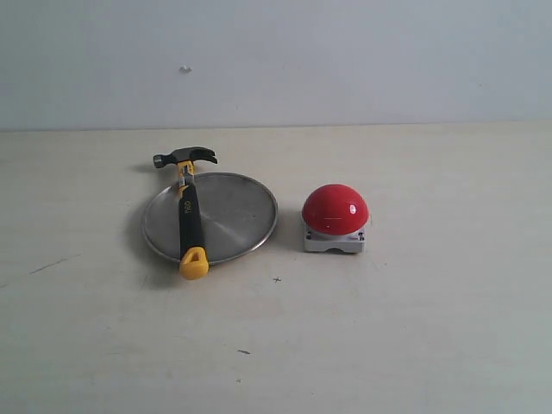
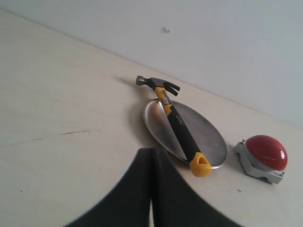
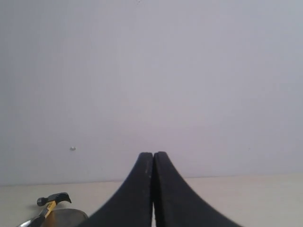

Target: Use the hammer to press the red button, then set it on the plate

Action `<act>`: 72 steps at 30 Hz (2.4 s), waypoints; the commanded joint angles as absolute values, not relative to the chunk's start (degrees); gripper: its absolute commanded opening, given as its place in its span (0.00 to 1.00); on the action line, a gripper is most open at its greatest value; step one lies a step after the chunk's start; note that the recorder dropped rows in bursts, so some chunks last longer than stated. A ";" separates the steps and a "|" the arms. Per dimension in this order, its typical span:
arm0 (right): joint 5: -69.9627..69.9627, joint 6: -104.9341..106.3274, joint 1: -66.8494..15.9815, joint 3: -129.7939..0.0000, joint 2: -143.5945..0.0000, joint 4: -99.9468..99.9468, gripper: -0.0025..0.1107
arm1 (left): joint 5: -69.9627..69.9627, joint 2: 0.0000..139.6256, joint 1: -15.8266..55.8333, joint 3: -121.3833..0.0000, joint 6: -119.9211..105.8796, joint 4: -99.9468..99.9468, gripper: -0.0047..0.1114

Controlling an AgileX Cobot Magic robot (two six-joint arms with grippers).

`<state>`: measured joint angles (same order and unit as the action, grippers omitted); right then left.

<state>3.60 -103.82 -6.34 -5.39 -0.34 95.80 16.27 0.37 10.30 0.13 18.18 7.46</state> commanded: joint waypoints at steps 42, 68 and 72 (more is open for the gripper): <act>5.12 -12.07 -6.01 0.00 0.00 -0.68 0.02 | 15.55 0.00 10.26 0.00 13.67 5.82 0.04; 5.12 -12.07 -6.01 0.00 0.00 -1.21 0.02 | 14.39 0.00 -4.09 0.00 10.94 2.30 0.04; 5.12 -12.07 -6.01 0.00 0.00 -1.21 0.02 | 14.39 0.00 -4.09 0.00 10.94 2.30 0.04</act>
